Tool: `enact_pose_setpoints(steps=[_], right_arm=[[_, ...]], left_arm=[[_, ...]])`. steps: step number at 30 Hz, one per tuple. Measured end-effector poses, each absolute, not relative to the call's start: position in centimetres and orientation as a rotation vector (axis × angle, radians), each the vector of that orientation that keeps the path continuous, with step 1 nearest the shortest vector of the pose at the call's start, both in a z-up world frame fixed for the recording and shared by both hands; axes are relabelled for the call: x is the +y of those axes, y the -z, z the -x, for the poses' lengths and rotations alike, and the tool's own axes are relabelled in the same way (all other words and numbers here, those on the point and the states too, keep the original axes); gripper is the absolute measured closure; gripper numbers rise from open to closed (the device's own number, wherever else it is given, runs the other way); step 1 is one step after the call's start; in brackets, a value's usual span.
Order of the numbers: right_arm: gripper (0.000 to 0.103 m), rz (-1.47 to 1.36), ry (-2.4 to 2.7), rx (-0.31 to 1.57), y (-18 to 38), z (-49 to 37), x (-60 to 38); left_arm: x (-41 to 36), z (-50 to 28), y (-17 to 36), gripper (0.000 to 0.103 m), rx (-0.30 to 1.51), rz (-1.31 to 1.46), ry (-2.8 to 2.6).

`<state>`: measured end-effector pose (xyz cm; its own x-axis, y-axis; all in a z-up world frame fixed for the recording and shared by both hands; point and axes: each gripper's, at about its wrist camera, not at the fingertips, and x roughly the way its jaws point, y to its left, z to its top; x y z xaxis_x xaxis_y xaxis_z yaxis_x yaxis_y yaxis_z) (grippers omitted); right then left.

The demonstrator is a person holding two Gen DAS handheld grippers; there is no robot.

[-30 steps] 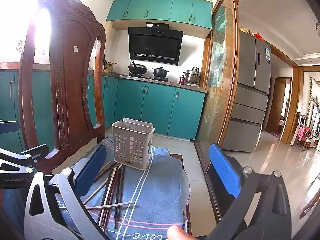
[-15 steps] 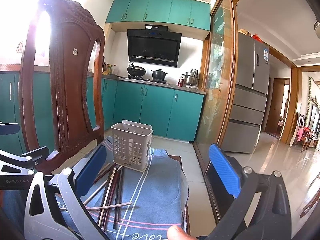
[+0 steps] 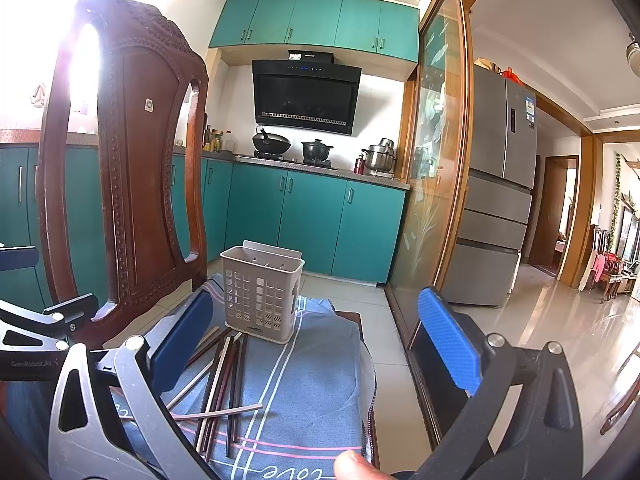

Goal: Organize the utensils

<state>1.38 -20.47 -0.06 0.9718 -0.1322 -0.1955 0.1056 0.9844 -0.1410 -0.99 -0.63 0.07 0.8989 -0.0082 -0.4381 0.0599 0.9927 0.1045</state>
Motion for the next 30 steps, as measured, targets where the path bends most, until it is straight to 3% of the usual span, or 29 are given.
enact_pose_setpoints(steps=[30], right_arm=[[0.003, 0.137, 0.123, 0.216, -0.04, -1.58, -20.35]], left_arm=[[-0.80, 0.44, 0.33, 0.004, 0.474, -0.125, 0.039]])
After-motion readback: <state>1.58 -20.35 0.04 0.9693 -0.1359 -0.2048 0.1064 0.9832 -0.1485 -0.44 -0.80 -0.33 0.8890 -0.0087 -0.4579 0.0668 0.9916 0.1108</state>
